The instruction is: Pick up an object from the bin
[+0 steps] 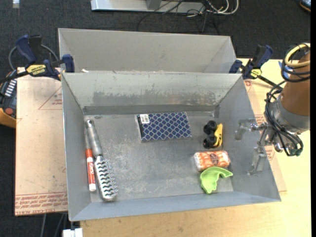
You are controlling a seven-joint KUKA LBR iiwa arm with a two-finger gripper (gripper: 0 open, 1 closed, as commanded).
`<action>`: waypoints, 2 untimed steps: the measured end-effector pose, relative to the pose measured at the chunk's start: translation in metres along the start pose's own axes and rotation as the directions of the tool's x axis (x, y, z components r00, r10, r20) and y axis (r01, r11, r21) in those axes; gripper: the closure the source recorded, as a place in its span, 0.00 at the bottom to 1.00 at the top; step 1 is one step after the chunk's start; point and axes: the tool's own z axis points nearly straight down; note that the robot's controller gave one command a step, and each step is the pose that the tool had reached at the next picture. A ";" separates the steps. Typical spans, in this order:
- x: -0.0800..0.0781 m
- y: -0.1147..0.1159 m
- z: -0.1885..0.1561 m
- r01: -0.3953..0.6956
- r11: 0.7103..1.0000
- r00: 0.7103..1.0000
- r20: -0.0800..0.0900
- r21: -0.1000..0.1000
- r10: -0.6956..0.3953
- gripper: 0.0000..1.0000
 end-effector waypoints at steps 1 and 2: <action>-0.002 0.001 -0.004 0.006 1.000 1.000 0.008 0.002 -0.006 0.00; -0.001 0.008 0.080 -0.313 0.950 0.950 -0.006 -0.001 0.313 0.00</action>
Offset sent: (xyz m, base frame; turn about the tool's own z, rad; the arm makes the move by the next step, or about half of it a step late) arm 0.0017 0.0067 -0.0773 0.3218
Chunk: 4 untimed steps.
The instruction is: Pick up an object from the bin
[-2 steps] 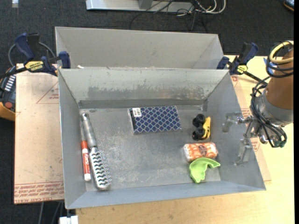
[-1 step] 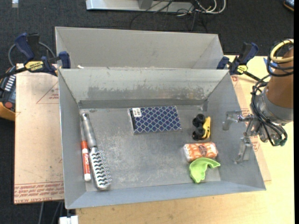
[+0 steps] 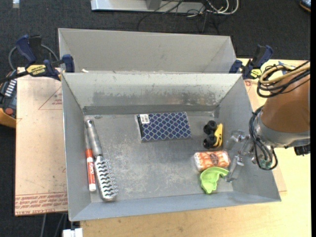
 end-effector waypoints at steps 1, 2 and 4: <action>0.014 0.003 -0.003 -0.193 0.981 0.981 0.013 -0.002 0.193 0.00; 0.007 0.007 0.031 0.342 0.940 0.940 0.001 -0.001 -0.342 0.00; 0.011 0.013 0.085 0.696 0.718 0.718 0.008 0.000 -0.696 1.00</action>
Offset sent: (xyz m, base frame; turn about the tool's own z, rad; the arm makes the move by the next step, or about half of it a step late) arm -0.0047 0.0082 -0.0323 -0.3892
